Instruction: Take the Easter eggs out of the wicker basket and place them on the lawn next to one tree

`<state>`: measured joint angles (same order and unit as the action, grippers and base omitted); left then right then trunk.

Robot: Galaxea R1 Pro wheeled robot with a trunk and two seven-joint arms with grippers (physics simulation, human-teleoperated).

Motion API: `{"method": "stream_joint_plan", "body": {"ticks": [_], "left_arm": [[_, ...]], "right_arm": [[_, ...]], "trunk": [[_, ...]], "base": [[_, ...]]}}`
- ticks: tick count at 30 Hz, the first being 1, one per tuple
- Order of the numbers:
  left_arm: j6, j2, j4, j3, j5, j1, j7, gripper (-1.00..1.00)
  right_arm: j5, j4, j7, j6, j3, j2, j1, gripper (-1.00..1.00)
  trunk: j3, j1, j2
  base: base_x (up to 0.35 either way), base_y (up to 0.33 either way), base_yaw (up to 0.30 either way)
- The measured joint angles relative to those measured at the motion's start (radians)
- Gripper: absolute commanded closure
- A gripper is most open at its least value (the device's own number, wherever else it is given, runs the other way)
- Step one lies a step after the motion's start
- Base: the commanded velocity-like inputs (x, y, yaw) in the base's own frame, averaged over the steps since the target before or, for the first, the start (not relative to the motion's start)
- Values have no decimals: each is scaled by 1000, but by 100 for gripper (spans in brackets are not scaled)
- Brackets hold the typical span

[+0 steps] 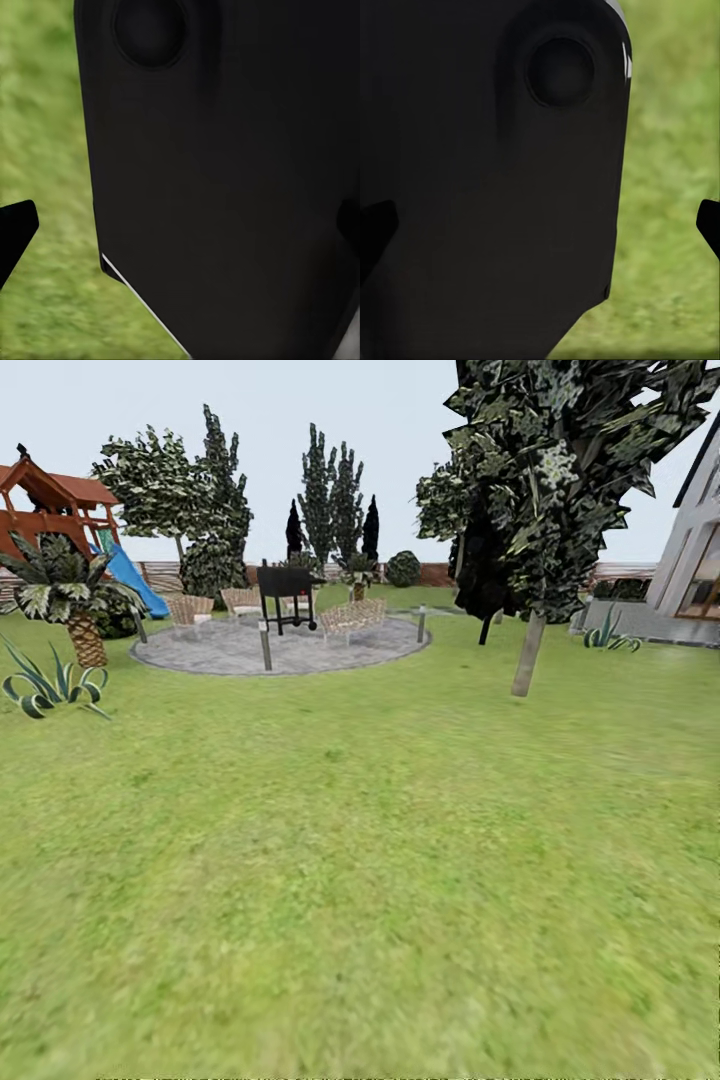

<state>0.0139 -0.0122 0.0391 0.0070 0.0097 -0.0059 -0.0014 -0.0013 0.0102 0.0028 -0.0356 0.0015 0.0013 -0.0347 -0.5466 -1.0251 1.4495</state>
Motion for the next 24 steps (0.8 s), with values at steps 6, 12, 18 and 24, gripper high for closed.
{"method": "stream_joint_plan", "body": {"ticks": [6,12,18,24], "left_arm": [[0,0,0,0,0,0,0,-100],[0,0,0,0,0,0,0,-100],[0,0,0,-1,0,0,0,-100],[0,-1,0,-1,0,0,0,-100]], "right_arm": [[3,0,-1,0,2,1,0,-100],[9,0,-1,-1,4,2,0,-100],[11,2,-1,-1,4,2,0,-100],[11,3,-1,-1,6,2,0,-100]], "trunk": [[-10,0,0],[-20,0,0],[-25,0,0],[-25,0,0]], "base": [[0,0,7],[0,0,90],[0,0,59],[0,0,4]]}}
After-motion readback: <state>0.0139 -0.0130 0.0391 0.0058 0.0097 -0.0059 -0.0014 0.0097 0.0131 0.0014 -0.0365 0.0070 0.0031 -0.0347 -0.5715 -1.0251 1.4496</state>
